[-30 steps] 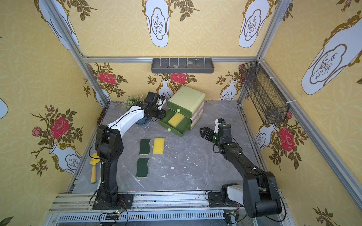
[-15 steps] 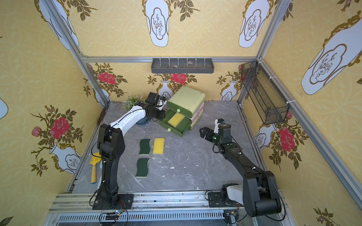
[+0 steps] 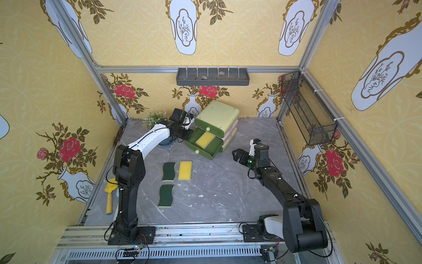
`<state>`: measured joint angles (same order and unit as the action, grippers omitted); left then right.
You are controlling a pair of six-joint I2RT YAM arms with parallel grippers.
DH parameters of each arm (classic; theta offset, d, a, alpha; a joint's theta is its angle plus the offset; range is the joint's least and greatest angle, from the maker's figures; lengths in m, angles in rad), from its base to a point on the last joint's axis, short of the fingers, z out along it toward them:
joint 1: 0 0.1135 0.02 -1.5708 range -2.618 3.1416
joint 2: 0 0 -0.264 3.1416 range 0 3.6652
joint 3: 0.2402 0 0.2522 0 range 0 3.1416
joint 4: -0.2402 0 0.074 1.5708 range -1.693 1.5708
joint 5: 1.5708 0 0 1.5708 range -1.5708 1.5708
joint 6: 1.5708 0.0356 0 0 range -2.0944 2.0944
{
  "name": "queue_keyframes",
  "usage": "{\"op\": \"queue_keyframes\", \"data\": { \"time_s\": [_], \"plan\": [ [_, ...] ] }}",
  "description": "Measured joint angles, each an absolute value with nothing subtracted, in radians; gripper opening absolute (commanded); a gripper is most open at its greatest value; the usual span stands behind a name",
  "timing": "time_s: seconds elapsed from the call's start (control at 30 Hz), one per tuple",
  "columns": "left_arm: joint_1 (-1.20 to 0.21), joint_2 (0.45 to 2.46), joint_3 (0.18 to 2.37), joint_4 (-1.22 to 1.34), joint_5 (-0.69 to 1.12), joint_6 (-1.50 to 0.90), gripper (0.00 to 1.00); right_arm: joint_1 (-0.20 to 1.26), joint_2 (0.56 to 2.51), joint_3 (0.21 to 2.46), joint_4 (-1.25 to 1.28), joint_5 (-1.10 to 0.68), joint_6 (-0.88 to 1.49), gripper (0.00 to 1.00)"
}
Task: Take the sponge out of the drawer
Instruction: Open the drawer in the storage box.
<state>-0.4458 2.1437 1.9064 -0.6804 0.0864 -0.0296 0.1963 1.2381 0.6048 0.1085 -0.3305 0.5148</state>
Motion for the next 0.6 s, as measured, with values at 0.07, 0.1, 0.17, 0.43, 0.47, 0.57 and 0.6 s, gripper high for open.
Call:
{"op": "queue_keyframes", "data": {
  "time_s": [0.07,0.1,0.17,0.43,0.47,0.57,0.6],
  "plan": [
    [-0.446,2.136,1.901,-0.681,0.083,-0.029,0.01,0.197,1.238,0.605,0.108,-0.331,0.515,0.99],
    [-0.446,2.134,1.900,-0.682,0.080,-0.027,0.01,0.197,1.240,0.605,0.109,-0.331,0.515,0.99],
    [-0.447,2.126,1.895,-0.682,0.076,-0.025,0.00,0.197,1.241,0.605,0.108,-0.331,0.515,0.99],
    [-0.455,2.099,1.864,-0.685,0.052,-0.018,0.00,0.196,1.242,0.605,0.108,-0.334,0.515,0.99],
    [-0.455,2.097,1.860,-0.685,0.052,-0.018,0.00,0.196,1.242,0.605,0.108,-0.334,0.515,0.99],
    [-0.455,2.094,1.846,-0.683,0.049,-0.018,0.01,0.197,1.242,0.605,0.108,-0.334,0.515,0.99],
    [-0.455,2.092,1.840,-0.682,0.046,-0.018,0.03,0.197,1.242,0.605,0.108,-0.334,0.515,0.99]
  ]
}}
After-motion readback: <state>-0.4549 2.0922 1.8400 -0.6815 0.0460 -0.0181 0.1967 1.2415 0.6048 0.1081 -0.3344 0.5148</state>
